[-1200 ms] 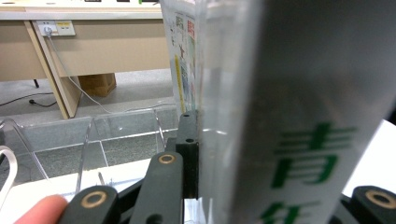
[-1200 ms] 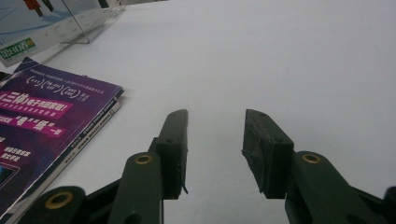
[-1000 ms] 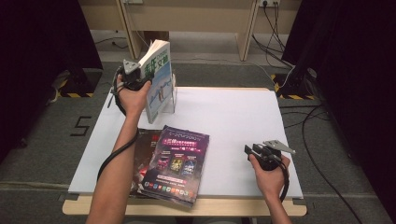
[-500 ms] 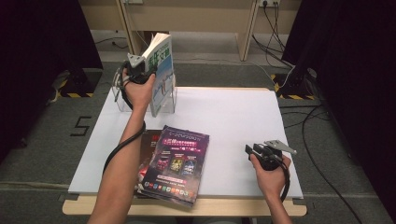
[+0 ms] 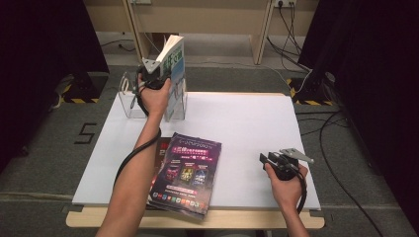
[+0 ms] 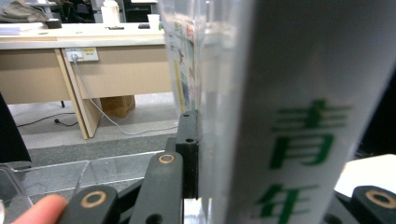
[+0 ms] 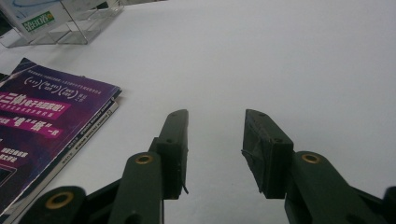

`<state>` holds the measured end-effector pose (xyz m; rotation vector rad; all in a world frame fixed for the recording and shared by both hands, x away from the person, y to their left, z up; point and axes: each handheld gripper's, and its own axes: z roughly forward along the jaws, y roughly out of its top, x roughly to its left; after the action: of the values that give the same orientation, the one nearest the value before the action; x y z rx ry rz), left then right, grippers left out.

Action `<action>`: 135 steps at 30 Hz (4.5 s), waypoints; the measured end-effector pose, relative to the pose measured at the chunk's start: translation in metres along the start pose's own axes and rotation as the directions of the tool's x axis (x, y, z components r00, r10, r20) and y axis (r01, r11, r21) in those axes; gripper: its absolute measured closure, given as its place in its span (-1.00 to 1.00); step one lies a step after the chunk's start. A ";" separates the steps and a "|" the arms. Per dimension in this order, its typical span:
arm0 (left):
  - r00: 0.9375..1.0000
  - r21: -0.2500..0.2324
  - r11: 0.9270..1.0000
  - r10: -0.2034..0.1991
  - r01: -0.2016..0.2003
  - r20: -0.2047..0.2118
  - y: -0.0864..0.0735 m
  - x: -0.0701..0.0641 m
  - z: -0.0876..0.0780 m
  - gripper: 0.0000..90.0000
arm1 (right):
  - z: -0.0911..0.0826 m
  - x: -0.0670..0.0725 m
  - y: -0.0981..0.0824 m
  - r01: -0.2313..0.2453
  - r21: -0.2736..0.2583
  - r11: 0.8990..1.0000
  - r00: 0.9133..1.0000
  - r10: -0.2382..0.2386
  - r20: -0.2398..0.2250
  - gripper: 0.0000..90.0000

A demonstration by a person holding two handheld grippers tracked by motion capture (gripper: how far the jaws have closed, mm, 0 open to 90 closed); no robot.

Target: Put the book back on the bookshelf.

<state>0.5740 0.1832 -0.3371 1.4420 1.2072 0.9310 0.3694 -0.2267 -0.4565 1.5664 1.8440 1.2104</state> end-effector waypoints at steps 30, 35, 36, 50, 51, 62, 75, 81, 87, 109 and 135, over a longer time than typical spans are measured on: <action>0.997 0.006 1.000 -0.008 0.007 0.076 -0.025 -0.023 0.000 0.53 | 0.001 0.004 0.000 0.018 0.003 1.000 1.000 -0.018 -0.001 0.35; 0.994 0.011 1.000 0.018 -0.019 0.110 -0.020 -0.025 -0.004 0.33 | 0.001 0.006 0.001 0.019 0.000 1.000 1.000 -0.019 -0.003 0.35; 0.993 0.012 1.000 0.018 -0.019 0.114 -0.020 -0.026 -0.005 0.30 | 0.001 0.006 0.000 0.019 0.002 1.000 1.000 -0.019 -0.002 0.35; 0.990 0.008 0.999 0.040 -0.042 0.137 -0.023 -0.030 -0.021 0.01 | 0.001 0.008 0.000 0.022 0.001 1.000 1.000 -0.022 -0.004 0.35; 0.989 0.012 0.999 0.037 -0.039 0.141 -0.023 -0.029 -0.022 0.00 | 0.001 0.008 0.000 0.020 0.001 1.000 1.000 -0.020 -0.005 0.35; 0.986 0.033 0.998 0.056 -0.062 0.158 -0.023 -0.022 -0.035 -0.12 | 0.000 0.010 0.001 0.025 0.002 1.000 1.000 -0.025 -0.004 0.35; 0.981 0.060 0.996 0.048 -0.060 0.190 -0.029 -0.014 -0.052 -0.19 | 0.000 0.013 0.002 0.031 0.000 1.000 1.000 -0.031 -0.005 0.35; 0.977 0.073 0.994 0.070 -0.086 0.199 -0.032 -0.014 -0.059 -0.21 | 0.000 0.014 0.003 0.032 -0.004 0.999 0.999 -0.032 -0.006 0.35; 0.976 0.088 0.994 0.051 -0.072 0.213 -0.036 -0.013 -0.063 -0.22 | 0.000 0.015 0.003 0.033 -0.002 0.999 0.999 -0.033 -0.008 0.35; 0.961 0.217 0.975 -0.022 -0.040 0.276 -0.086 0.004 -0.095 -0.21 | 0.000 0.025 0.007 0.044 0.006 0.999 0.999 -0.044 -0.022 0.35; 0.923 0.488 0.873 -0.183 -0.007 0.340 -0.166 0.020 -0.143 0.37 | 0.043 0.085 0.011 0.105 0.200 0.974 0.979 -0.066 -0.192 0.35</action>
<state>0.4065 0.2333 -0.4699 1.8377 1.2452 0.2587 0.3867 -0.1323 -0.4527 1.5054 2.1977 1.1894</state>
